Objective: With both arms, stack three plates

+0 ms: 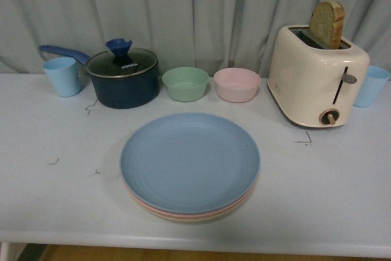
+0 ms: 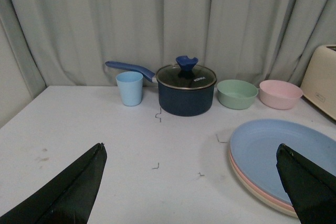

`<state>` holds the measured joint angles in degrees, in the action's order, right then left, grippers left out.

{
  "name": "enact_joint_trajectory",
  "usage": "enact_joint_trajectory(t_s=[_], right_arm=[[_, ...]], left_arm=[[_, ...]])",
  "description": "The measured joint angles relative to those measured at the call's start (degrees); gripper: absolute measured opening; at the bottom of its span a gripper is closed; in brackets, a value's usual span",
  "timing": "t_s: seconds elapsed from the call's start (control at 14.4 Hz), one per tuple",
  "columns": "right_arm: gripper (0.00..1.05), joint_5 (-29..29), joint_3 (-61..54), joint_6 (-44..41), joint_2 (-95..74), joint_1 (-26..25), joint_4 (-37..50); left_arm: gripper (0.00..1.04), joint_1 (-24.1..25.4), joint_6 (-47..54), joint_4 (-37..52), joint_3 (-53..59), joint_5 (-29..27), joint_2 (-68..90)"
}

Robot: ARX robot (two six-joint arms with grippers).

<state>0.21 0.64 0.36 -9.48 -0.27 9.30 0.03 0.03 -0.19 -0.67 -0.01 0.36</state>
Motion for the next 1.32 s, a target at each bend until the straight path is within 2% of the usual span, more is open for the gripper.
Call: enact_joint_trajectory(t_s=[0.07, 0.14, 0.35, 0.9, 1.32], right_arm=[[0.02, -0.2, 0.0, 0.0, 4.7, 0.0, -7.5], [0.02, -0.2, 0.0, 0.0, 9.4, 0.0, -8.9], [0.02, -0.2, 0.0, 0.0, 9.3, 0.0, -9.4], [1.0, -0.2, 0.0, 0.0, 9.3, 0.0, -9.5], [0.98, -0.2, 0.0, 0.0, 9.3, 0.0, -9.5]], left_arm=[[0.98, 0.0, 0.0, 0.0, 0.0, 0.0, 0.0], [0.98, 0.0, 0.0, 0.0, 0.0, 0.0, 0.0], [0.98, 0.0, 0.0, 0.0, 0.0, 0.0, 0.0], [0.98, 0.0, 0.0, 0.0, 0.0, 0.0, 0.0], [0.98, 0.0, 0.0, 0.0, 0.0, 0.0, 0.0]])
